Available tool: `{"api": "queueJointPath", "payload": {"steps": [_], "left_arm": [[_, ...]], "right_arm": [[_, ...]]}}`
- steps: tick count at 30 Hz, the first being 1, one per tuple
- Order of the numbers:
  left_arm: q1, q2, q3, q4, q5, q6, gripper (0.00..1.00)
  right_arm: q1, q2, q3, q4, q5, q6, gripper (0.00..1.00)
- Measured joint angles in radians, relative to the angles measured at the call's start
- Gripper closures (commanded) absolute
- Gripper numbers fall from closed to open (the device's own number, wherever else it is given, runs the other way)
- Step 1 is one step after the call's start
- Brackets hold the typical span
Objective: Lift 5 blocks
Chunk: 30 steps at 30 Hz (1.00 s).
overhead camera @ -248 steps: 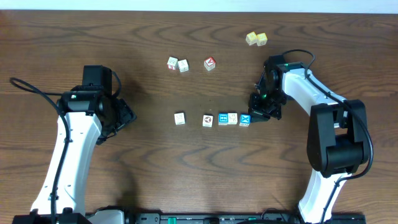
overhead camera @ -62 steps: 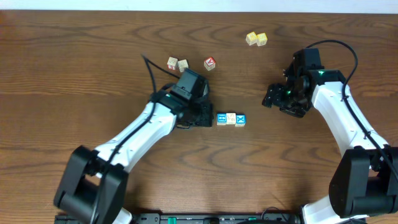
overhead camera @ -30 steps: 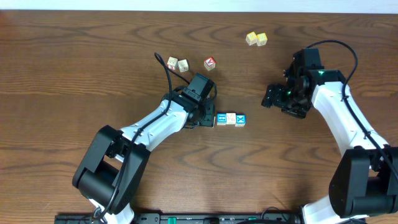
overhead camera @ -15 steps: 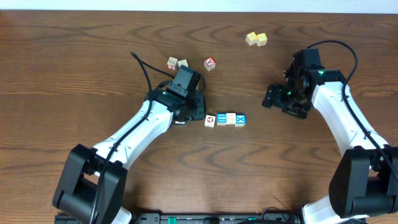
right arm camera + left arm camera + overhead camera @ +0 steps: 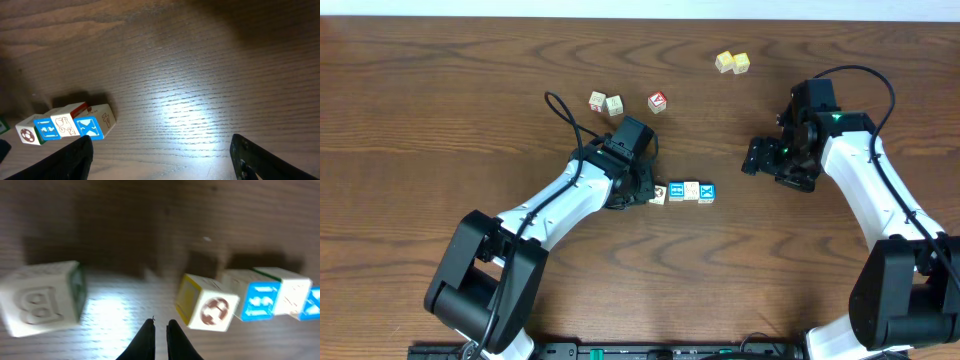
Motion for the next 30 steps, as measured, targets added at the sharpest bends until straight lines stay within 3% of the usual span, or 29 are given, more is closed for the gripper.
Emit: {"api": "queueJointPath", "payload": {"steps": [30], "left_arm": [[-0.06,0.061,0.0,0.057,-0.017,-0.022,0.92]], "right_arm": [[0.0,0.0,0.0,-0.008,0.0,0.0,0.14]]}}
